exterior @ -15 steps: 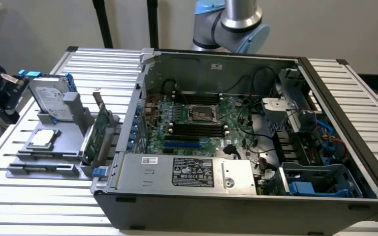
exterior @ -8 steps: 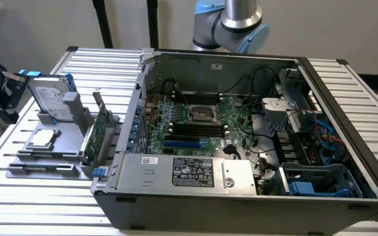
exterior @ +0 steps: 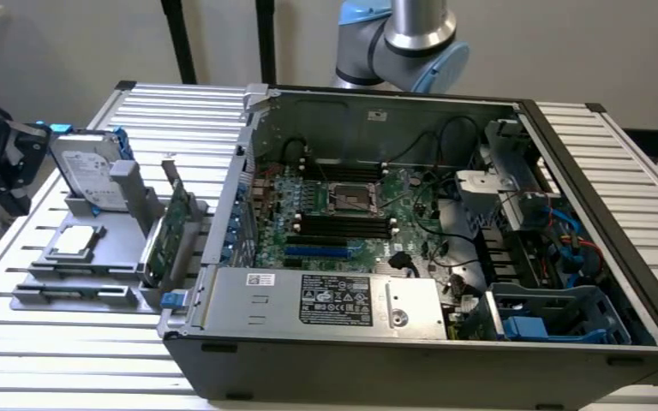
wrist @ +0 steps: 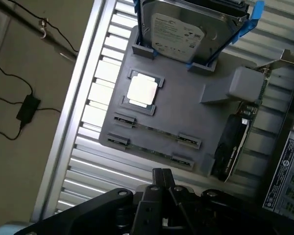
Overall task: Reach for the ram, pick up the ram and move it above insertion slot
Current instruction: 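Pick up the ram and move it above insertion slot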
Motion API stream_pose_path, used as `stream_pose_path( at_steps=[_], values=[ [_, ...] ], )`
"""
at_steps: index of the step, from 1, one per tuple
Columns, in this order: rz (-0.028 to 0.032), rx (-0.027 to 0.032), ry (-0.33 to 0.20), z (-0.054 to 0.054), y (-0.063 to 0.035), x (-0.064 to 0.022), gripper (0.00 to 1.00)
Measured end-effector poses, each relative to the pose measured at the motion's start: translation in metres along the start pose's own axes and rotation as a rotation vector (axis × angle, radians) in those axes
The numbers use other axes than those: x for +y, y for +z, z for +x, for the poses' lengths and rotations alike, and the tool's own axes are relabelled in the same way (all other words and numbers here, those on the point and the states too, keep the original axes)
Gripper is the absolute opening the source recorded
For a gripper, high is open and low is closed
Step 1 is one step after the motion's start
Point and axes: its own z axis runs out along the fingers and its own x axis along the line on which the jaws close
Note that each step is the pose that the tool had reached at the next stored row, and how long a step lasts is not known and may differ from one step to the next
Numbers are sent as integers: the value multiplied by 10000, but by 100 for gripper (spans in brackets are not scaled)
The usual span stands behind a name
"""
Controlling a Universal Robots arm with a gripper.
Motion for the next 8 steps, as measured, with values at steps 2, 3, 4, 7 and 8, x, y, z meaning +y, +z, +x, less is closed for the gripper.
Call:
stream_pose_path(
  at_steps=[2, 3, 4, 7, 8],
  values=[
    [1, 10, -360, 0, 0, 0, 11],
    [2, 15, -557, 0, 0, 0, 11],
    [3, 18, -735, 0, 0, 0, 11],
    [6, 30, -1275, 0, 0, 0, 11],
    [7, 33, -1455, 0, 0, 0, 11]
  ],
)
